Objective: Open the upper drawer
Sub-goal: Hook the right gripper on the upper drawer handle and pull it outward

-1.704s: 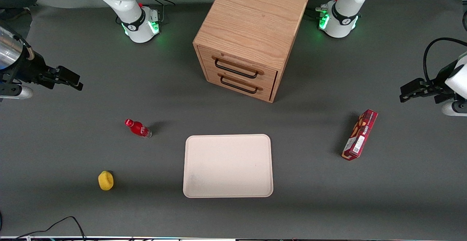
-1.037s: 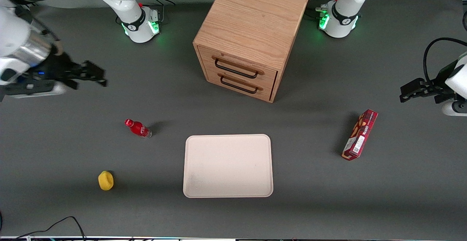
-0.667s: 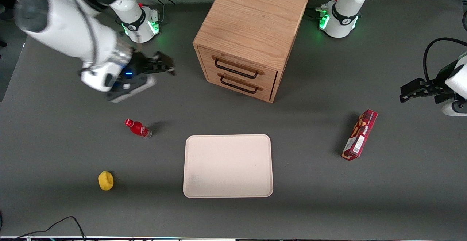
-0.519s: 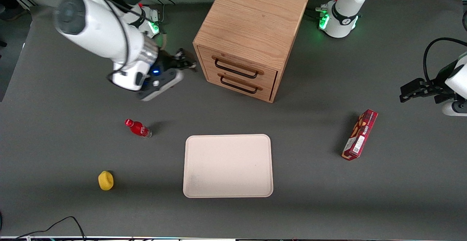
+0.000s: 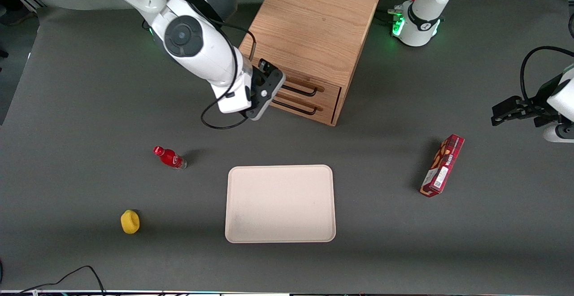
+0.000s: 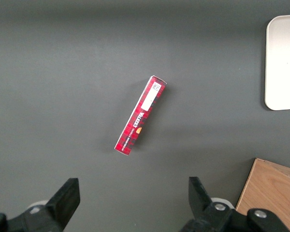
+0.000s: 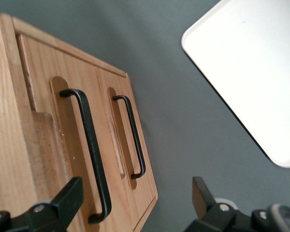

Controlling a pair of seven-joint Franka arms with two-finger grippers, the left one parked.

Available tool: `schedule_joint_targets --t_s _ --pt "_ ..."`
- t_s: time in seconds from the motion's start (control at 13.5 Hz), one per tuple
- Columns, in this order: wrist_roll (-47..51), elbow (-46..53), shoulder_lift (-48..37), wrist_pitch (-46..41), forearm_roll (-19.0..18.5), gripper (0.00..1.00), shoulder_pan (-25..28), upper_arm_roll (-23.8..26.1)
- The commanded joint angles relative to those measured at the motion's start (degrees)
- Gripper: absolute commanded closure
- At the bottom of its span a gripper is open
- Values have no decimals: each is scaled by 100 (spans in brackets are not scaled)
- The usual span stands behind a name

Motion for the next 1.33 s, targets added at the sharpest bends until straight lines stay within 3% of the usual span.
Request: schedule_joint_targets --t_s 0.0,0.52,1.26 --pt "-815 37 373 115 -225 0 106 54" --pt "-852 -69 620 404 -339 0 440 37" --pt "-993 -7 893 915 -1236 0 546 -288"
